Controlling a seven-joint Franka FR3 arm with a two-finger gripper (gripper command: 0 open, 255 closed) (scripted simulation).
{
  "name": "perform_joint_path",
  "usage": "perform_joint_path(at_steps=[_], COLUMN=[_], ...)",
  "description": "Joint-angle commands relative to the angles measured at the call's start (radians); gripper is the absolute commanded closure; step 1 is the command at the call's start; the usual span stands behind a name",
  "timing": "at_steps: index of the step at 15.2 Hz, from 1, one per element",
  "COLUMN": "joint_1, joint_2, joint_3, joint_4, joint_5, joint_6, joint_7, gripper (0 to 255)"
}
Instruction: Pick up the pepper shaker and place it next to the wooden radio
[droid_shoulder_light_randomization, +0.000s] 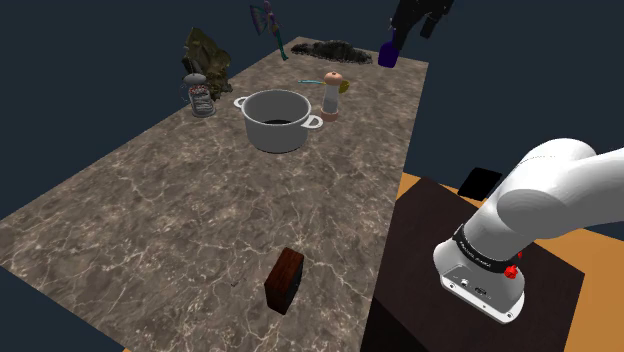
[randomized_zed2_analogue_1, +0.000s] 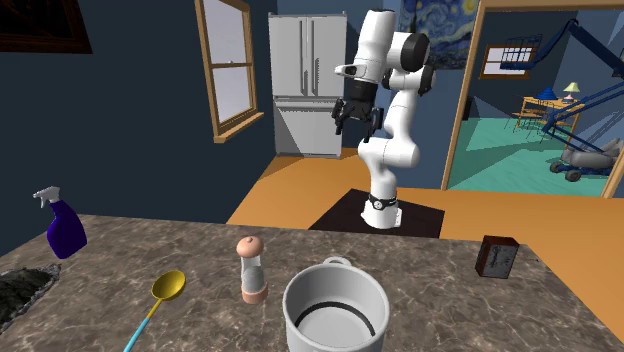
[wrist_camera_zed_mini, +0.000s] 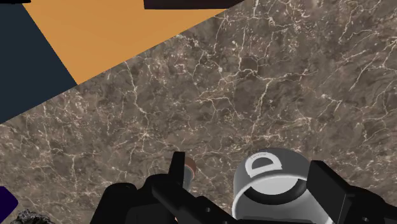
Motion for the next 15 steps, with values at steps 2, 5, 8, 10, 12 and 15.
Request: perform_joint_path(at_steps=[2,5,8,10,12,15], joint_1=[-0.002,-0.008,-0.011,-0.012,-0.011,-0.008], joint_2=[0.024,0.102,0.189,0.252,0.318,0.421], joint_3=[-0.014,-0.055,-0.094,-0.12,-0.145,-0.182], joint_4=[-0.004,-0.007,0.002,0.015,0.034,0.073], joint_5=[0.0,0.002,0.011,0.022,0.037,0.069], joint_6=[0.031,0.121,0.206,0.259,0.309,0.377], joint_7=[-0.01,-0.039,-0.072,-0.096,-0.122,-0.165], gripper=[0,0,0,0,0,0])
